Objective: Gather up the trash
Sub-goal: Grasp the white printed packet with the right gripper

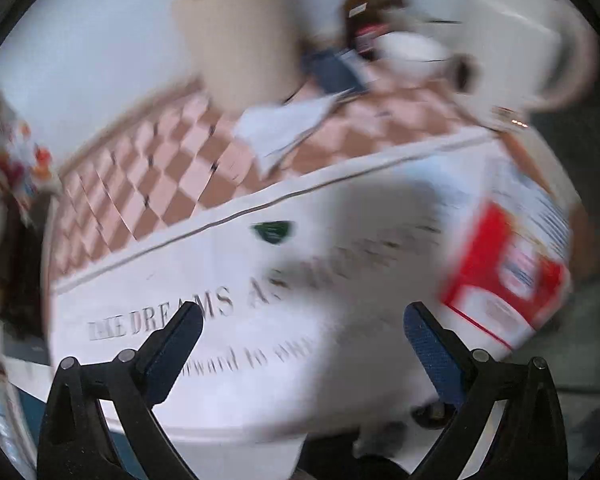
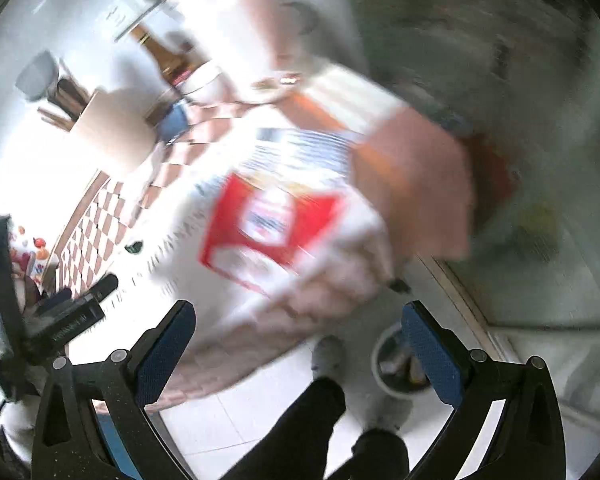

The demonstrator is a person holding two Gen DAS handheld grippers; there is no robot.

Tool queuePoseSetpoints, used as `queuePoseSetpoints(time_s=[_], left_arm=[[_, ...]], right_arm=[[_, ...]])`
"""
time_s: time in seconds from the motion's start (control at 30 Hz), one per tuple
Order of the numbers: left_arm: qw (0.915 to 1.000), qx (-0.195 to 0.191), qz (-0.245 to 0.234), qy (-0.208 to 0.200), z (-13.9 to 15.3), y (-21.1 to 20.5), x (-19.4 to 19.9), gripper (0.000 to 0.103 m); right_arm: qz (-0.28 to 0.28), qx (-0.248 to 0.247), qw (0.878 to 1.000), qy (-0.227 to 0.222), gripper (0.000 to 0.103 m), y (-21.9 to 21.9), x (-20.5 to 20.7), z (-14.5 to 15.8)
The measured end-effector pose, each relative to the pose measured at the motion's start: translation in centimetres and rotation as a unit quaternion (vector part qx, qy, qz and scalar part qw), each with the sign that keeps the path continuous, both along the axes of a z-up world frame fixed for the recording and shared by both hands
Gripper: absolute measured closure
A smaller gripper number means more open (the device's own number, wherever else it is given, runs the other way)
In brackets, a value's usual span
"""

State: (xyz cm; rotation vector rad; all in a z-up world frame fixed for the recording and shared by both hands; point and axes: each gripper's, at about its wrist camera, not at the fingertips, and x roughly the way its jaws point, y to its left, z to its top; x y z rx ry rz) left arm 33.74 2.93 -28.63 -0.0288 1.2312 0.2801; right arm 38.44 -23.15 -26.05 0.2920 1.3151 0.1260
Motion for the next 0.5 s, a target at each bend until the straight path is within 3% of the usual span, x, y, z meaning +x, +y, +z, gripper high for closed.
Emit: queuePoseSetpoints(time_s=[0.1, 0.17, 0.2, 0.23, 0.27, 0.3, 0.33, 0.5], left_arm=[[0.9953, -0.076, 0.054, 0.024, -3.5, 5.5, 2.7, 0.001], [0.9885, -0.128, 0.077, 0.024, -5.2, 7.7, 4.3, 0.007], [0.9867, -0.140, 0.078, 0.026, -5.8, 8.1, 5.0, 0.020], [0.9861, -0.145, 0.074, 0.031, -6.4, 8.4, 5.8, 0.035], [0.9869, -0.142, 0.066, 0.039, -7.0, 8.3, 6.6, 0.039], [0.9879, -0.138, 0.056, 0.045, -7.3, 7.9, 7.1, 0.063], [0.9892, -0.131, 0.040, 0.054, -7.8, 7.4, 7.7, 0.077], [0.9954, -0.084, 0.004, 0.047, -7.7, 5.9, 7.9, 0.078]], right_arm=[[0.022, 0.003, 1.000, 0.018, 0.000, 5.2, 5.9, -2.3], [0.037, -0.004, 0.999, 0.026, 0.000, 8.5, 9.9, -4.0], [0.043, -0.010, 0.999, 0.030, 0.000, 9.6, 11.1, -5.0], [0.050, -0.017, 0.998, 0.037, 0.000, 10.8, 12.6, -6.0], [0.056, -0.024, 0.997, 0.044, 0.000, 11.9, 13.9, -7.1], [0.063, -0.032, 0.996, 0.051, 0.000, 12.8, 15.2, -8.2], [0.071, -0.043, 0.995, 0.059, 0.000, 13.8, 16.4, -9.2], [0.122, -0.101, 0.983, 0.091, 0.000, 17.2, 19.0, -13.7]])
